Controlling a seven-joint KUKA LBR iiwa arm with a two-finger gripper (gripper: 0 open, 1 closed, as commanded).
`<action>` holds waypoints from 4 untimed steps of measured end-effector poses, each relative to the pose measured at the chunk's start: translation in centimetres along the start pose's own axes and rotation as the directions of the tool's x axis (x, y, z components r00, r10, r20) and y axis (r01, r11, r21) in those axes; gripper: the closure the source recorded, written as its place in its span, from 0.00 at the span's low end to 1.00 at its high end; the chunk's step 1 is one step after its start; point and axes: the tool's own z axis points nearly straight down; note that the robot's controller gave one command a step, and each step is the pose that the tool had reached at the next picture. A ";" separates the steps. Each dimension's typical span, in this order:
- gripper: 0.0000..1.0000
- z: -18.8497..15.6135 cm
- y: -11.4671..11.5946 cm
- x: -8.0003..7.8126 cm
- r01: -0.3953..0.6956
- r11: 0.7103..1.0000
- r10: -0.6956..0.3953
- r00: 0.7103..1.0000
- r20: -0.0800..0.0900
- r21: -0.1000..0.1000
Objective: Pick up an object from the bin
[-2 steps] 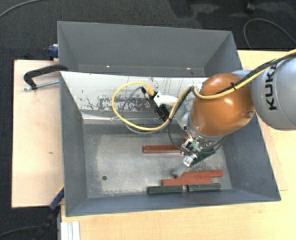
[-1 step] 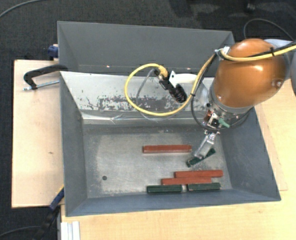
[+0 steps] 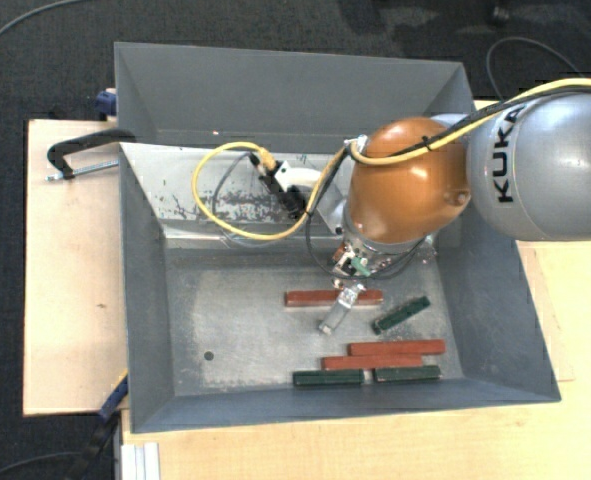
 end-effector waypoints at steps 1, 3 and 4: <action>1.00 -0.3 0.1 0.3 -0.004 1.000 0.004 1.000 -0.005 0.002; 1.00 -16.0 -0.9 -6.5 -0.043 0.999 0.043 0.999 -0.010 0.012; 1.00 -27.0 -5.7 -8.2 0.210 0.978 -0.210 0.978 -0.012 0.009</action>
Offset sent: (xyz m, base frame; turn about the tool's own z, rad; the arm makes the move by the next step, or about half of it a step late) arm 0.0000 0.0000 0.0000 0.0000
